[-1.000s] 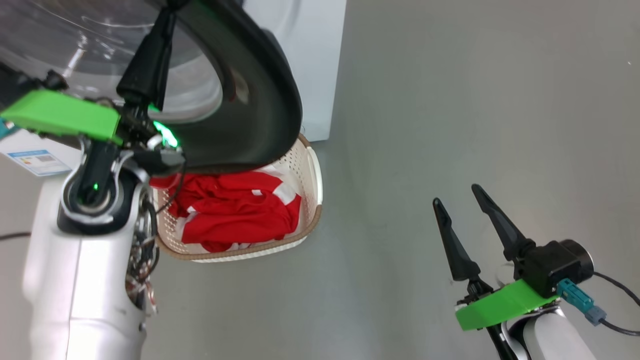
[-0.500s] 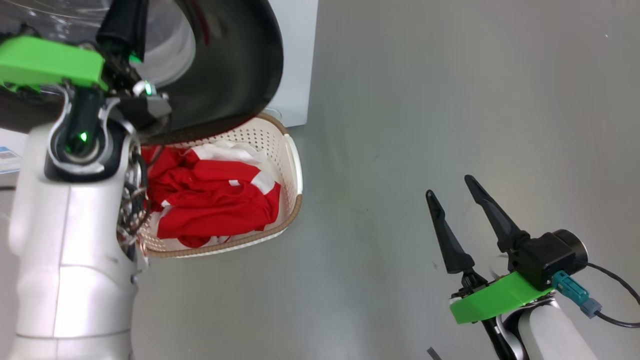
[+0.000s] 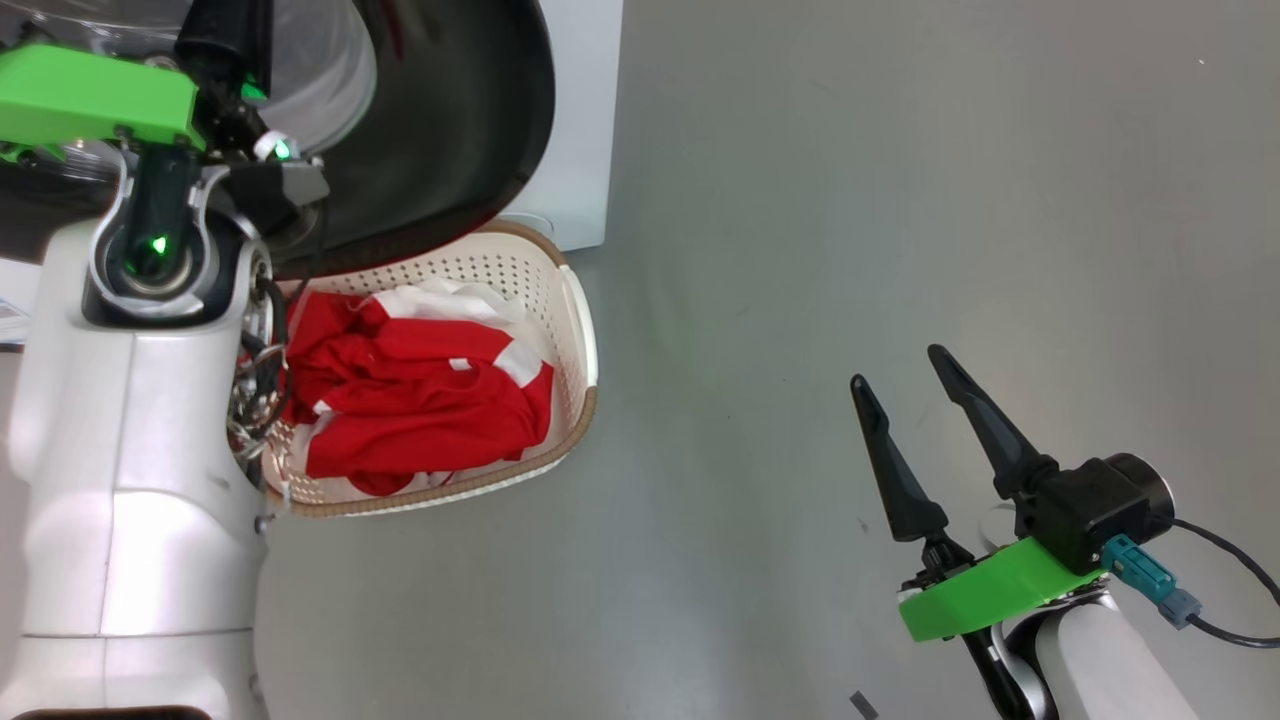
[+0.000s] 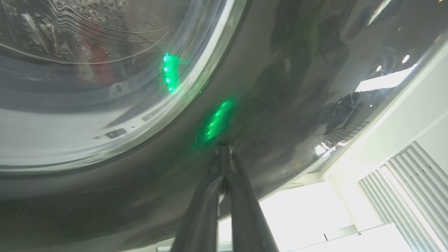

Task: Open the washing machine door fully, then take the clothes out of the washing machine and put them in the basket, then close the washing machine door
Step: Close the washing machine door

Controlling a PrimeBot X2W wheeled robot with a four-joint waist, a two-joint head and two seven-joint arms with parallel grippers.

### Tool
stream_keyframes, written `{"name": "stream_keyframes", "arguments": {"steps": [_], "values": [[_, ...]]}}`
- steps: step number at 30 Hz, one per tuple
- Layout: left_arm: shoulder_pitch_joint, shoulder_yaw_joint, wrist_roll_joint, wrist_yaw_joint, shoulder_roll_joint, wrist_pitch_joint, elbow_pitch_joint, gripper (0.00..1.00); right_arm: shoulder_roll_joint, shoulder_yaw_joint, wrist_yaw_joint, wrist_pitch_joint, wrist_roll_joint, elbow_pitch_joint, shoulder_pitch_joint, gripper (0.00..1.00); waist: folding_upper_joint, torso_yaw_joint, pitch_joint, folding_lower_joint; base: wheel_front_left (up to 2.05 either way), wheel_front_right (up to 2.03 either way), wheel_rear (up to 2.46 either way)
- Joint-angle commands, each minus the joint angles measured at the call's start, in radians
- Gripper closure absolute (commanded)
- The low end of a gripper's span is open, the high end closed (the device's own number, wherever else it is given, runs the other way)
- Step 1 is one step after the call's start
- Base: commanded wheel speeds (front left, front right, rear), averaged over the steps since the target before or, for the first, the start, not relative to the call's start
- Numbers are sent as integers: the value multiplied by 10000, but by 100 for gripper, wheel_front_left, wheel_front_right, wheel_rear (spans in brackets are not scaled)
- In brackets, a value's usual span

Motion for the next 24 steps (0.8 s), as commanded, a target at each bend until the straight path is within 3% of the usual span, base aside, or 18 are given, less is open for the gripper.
{"name": "stream_keyframes", "arguments": {"steps": [1,4,6,15,24], "values": [[-169,173,96,-177,350,-17,-214,100,-50,166,46,-63,121,-201,-139,0,0,66,-71,0,0,0,0],[14,78,142,-186,339,57,-116,100,-50,117,46,-63,86,-179,-97,0,0,214,-186,0,0,0,0],[152,76,223,-184,347,-60,-75,0,-50,106,46,-63,86,-143,-61,0,0,334,-282,0,0,0,0],[1206,-72,618,-185,658,-134,-157,0,-50,-36,46,-63,64,31,31,0,0,1046,-844,0,0,0,0],[2992,82,647,-373,931,-185,-1439,0,-50,-300,46,-63,-17,107,220,0,0,1750,-1376,0,0,0,0]]}}
